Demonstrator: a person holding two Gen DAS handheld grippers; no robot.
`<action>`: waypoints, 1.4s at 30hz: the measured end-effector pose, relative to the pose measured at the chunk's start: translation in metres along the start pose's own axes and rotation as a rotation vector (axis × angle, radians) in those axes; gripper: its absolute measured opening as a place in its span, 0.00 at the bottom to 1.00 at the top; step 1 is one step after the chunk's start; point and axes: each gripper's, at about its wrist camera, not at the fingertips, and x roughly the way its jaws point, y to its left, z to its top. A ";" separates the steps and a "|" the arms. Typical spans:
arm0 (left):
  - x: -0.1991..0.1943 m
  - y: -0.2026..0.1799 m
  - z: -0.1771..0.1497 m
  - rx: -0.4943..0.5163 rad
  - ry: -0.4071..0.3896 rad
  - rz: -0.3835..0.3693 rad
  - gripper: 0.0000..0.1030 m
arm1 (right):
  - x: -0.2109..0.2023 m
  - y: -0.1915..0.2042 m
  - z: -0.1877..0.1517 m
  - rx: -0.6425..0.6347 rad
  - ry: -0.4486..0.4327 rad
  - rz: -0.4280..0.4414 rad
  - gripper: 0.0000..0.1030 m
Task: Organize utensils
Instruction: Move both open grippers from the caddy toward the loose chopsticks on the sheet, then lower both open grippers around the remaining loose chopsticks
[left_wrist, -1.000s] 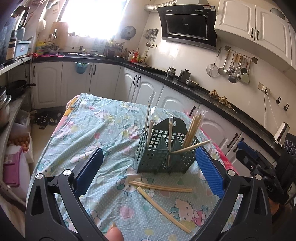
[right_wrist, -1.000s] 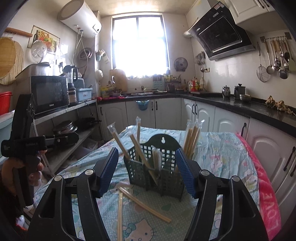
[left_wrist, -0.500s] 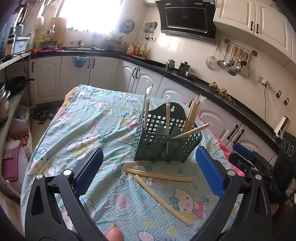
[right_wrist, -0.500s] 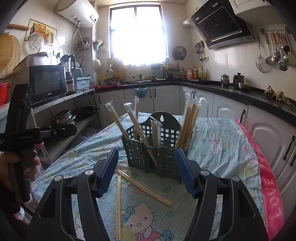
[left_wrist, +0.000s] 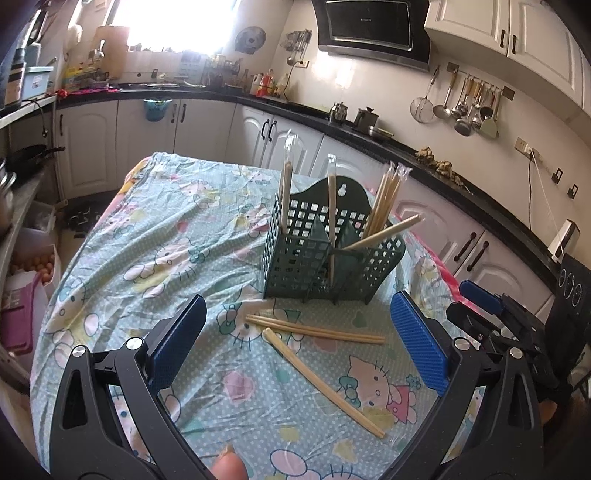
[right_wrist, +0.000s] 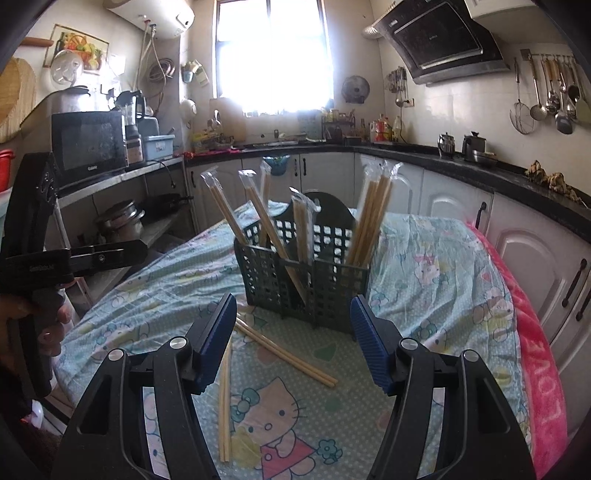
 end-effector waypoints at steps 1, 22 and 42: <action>0.002 0.000 -0.001 0.000 0.006 0.001 0.89 | 0.002 -0.002 -0.001 0.003 0.009 -0.006 0.60; 0.052 0.010 -0.036 -0.020 0.152 0.021 0.89 | 0.035 -0.024 -0.029 0.039 0.161 -0.068 0.60; 0.130 0.033 -0.042 -0.121 0.322 0.002 0.58 | 0.085 -0.048 -0.063 0.116 0.358 -0.053 0.47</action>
